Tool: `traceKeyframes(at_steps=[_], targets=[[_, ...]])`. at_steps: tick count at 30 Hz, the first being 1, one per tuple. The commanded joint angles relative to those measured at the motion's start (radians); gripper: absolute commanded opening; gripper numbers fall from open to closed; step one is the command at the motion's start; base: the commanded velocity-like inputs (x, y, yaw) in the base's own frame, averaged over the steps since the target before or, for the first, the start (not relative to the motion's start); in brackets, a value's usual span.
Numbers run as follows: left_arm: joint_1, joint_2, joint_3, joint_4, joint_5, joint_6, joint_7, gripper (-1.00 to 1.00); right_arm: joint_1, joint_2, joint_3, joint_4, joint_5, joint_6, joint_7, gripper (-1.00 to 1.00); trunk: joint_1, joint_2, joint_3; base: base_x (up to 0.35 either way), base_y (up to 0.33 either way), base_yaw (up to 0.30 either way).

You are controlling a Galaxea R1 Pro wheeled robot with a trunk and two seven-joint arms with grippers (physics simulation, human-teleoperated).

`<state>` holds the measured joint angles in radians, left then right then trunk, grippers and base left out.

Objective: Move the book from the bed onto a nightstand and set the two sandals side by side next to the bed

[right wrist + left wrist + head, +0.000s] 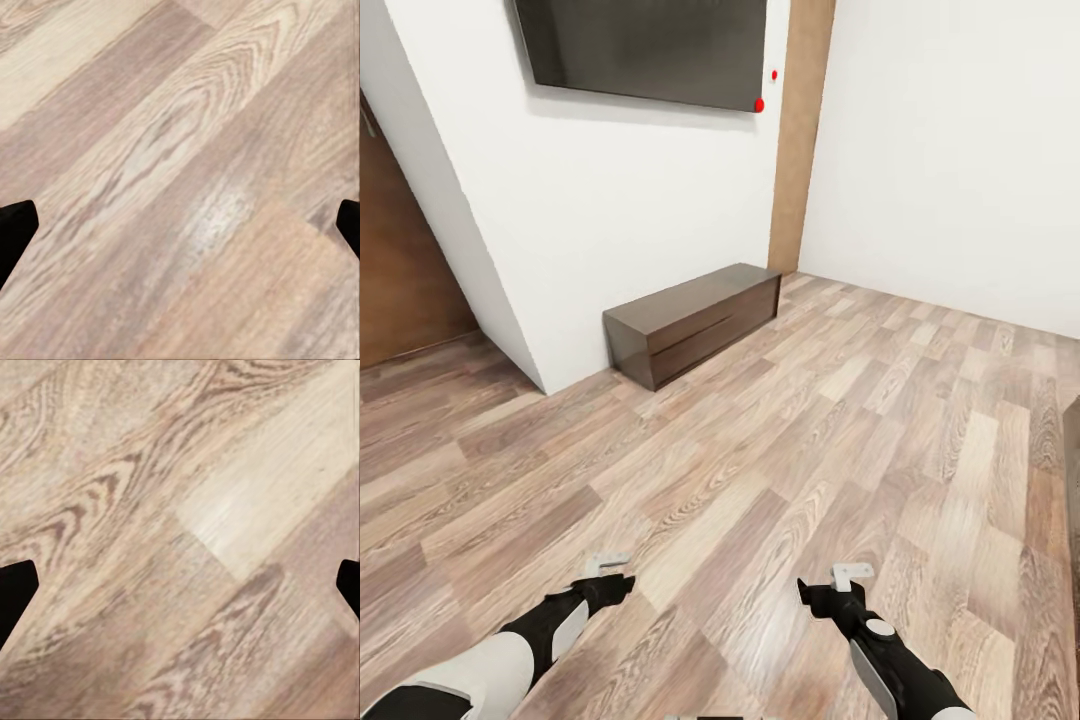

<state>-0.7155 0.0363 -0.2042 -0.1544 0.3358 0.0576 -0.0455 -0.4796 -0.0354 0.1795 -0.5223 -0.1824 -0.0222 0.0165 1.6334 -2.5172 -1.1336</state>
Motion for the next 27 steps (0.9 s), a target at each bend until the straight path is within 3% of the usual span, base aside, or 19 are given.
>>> traceKeyframes(at_steps=[1,12,27], targets=[[0.0,0.001,-0.007,-0.002,0.011,0.005,-0.001,1.0,-0.001,-0.001,0.006,0.001,-0.01,-0.002,0.0,1.0,0.0,0.0,-0.001,0.333,0.0,-0.275],[0.0,0.001,-0.007,-0.002,0.017,0.005,-0.001,1.0,-0.001,-0.001,0.006,0.001,-0.011,-0.002,0.0,1.0,0.0,0.0,-0.001,0.331,0.038,-0.275],[0.001,0.0,-0.007,-0.002,0.017,0.005,-0.001,1.0,-0.001,0.0,0.006,0.001,-0.011,-0.002,0.0,1.0,0.0,0.0,-0.001,0.292,0.201,-0.275]])
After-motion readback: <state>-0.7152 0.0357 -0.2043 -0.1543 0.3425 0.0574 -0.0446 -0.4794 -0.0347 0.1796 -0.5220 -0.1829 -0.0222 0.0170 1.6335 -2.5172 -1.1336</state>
